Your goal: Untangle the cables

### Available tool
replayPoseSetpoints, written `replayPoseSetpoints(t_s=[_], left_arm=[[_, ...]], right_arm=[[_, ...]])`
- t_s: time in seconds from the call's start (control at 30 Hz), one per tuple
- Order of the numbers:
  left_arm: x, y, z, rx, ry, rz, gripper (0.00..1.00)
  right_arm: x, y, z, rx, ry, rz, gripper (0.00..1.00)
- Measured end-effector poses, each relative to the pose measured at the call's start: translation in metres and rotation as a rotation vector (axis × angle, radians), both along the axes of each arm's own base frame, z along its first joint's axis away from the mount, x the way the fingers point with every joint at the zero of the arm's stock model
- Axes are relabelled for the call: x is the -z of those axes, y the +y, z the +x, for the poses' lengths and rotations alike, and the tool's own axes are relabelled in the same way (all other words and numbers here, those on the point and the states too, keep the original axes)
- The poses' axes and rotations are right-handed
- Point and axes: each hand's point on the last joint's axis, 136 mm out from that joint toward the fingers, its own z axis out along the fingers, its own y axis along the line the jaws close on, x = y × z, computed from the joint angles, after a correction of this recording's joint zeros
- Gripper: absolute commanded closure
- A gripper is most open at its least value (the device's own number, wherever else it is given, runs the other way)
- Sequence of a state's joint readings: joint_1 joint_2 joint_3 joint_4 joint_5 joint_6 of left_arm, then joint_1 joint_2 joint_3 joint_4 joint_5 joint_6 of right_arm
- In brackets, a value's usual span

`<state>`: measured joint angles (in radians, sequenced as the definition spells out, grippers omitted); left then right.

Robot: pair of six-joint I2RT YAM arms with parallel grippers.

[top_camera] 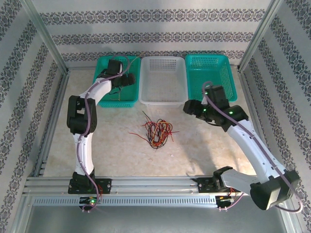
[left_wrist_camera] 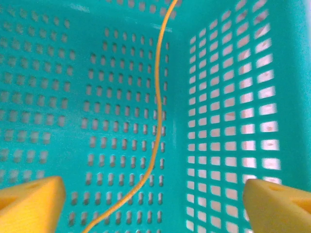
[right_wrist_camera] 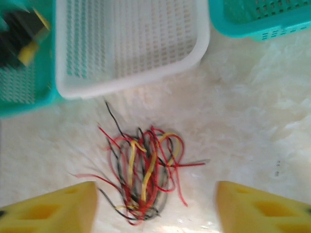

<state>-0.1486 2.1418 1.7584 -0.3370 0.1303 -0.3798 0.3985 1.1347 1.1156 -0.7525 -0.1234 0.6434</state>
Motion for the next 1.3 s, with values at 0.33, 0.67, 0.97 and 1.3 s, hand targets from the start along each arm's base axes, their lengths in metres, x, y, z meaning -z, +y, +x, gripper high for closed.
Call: replayPoseSetpoints(t_s=[0.33,0.67,0.97,1.3], left_arm=[[-0.135,0.019,-0.064,-0.043,-0.221,0.001,0.10],[-0.171,0.005,-0.193,0.041,-0.287,-0.208,0.35],[-0.070,-0.001,-0.286,0.002,-0.064,-0.329,0.35],[-0.072,-0.001,-0.292,-0.019,-0.054,-0.361,0.35]], right_arm=[[0.065,0.069,-0.028,-0.134,0.066,-0.070,0.48],[0.110,0.142,-0.034,-0.321,0.213,-0.139,0.55],[0.127,0.196,-0.034,-0.496,0.258,-0.221,0.55],[0.161,0.199,-0.048,-0.579,0.350,-0.360,0.72]])
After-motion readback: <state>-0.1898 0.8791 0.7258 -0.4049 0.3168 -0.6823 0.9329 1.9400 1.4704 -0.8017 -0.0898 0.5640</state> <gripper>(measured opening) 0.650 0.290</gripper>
